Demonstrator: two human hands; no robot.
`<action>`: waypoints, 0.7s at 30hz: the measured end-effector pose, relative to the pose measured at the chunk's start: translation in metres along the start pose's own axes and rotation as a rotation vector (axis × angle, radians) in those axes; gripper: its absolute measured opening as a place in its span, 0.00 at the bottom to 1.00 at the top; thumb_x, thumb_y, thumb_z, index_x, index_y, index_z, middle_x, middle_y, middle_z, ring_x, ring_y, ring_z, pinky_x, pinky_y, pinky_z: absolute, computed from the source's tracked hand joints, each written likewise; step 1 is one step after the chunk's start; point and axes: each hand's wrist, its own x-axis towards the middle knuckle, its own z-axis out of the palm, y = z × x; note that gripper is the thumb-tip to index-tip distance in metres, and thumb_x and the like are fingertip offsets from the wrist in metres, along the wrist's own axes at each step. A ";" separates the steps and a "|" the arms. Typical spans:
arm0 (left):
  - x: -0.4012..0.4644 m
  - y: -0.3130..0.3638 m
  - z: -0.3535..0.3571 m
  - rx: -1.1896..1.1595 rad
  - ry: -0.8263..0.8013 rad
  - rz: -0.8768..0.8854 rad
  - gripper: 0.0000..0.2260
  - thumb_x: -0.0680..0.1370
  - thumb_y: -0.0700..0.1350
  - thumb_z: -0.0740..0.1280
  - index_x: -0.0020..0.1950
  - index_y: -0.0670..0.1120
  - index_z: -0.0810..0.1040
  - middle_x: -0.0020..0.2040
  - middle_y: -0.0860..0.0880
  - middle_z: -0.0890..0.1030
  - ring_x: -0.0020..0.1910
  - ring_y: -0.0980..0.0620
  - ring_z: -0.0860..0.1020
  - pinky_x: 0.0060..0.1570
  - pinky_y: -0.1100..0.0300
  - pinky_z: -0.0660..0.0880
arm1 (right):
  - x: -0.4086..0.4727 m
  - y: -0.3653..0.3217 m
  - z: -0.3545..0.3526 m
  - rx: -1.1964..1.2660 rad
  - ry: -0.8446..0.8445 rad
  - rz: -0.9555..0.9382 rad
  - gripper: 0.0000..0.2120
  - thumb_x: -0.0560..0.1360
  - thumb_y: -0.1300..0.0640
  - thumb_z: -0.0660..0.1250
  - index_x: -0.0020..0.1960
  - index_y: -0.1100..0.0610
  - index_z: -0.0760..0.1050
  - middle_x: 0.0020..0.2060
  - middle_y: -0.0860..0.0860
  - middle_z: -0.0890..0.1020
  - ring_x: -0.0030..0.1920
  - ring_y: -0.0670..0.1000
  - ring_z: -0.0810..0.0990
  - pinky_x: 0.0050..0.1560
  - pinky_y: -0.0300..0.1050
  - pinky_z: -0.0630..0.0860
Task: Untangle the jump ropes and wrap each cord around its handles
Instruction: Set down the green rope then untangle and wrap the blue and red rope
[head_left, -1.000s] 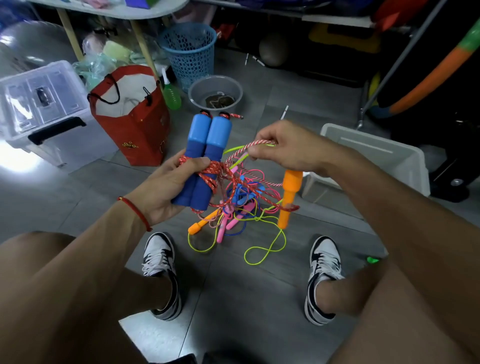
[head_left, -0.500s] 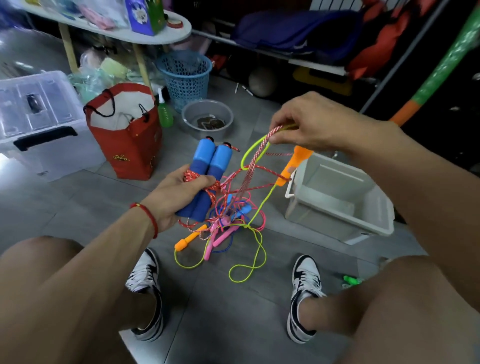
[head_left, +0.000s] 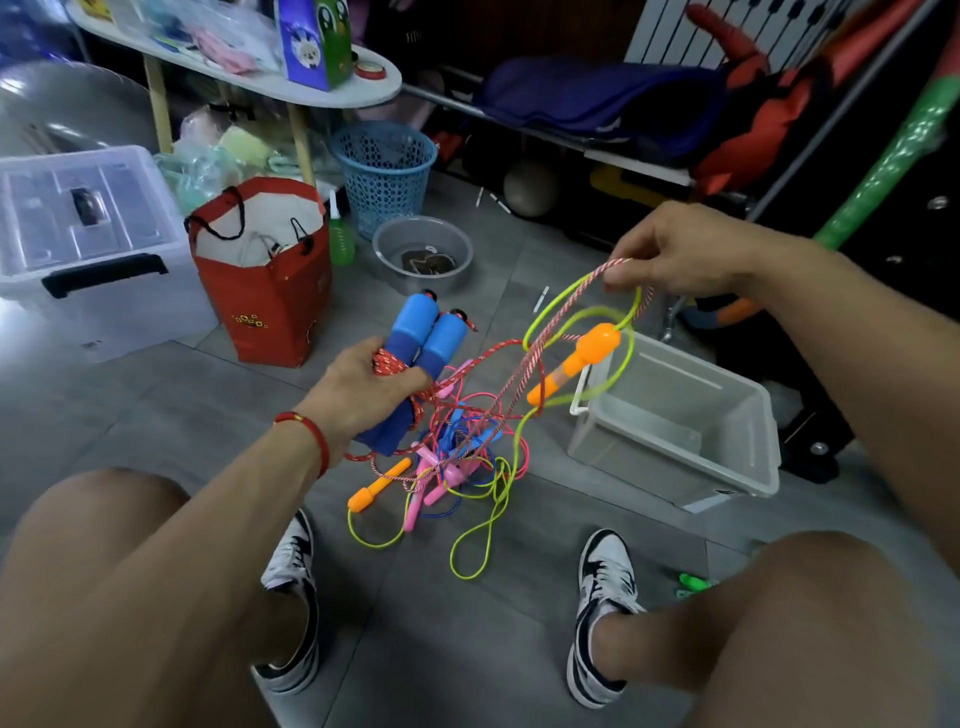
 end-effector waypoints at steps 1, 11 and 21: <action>-0.002 0.001 -0.002 0.006 0.003 -0.005 0.10 0.75 0.43 0.73 0.53 0.48 0.76 0.41 0.45 0.82 0.33 0.48 0.81 0.36 0.53 0.81 | 0.000 0.006 0.004 0.082 0.004 0.037 0.08 0.77 0.51 0.70 0.41 0.50 0.84 0.34 0.47 0.85 0.37 0.47 0.81 0.40 0.41 0.73; -0.002 0.002 -0.018 -0.202 0.127 -0.021 0.11 0.75 0.45 0.73 0.56 0.45 0.78 0.48 0.41 0.81 0.41 0.46 0.80 0.47 0.44 0.81 | -0.016 0.041 0.057 0.435 0.068 0.258 0.10 0.76 0.47 0.71 0.41 0.51 0.86 0.31 0.56 0.68 0.32 0.54 0.66 0.33 0.44 0.67; -0.007 0.008 -0.019 -0.341 0.060 -0.032 0.13 0.78 0.43 0.70 0.62 0.45 0.77 0.47 0.44 0.82 0.38 0.50 0.80 0.37 0.55 0.80 | -0.034 0.058 0.146 -0.059 -0.361 0.367 0.09 0.70 0.48 0.70 0.33 0.49 0.83 0.34 0.51 0.82 0.40 0.54 0.80 0.42 0.46 0.76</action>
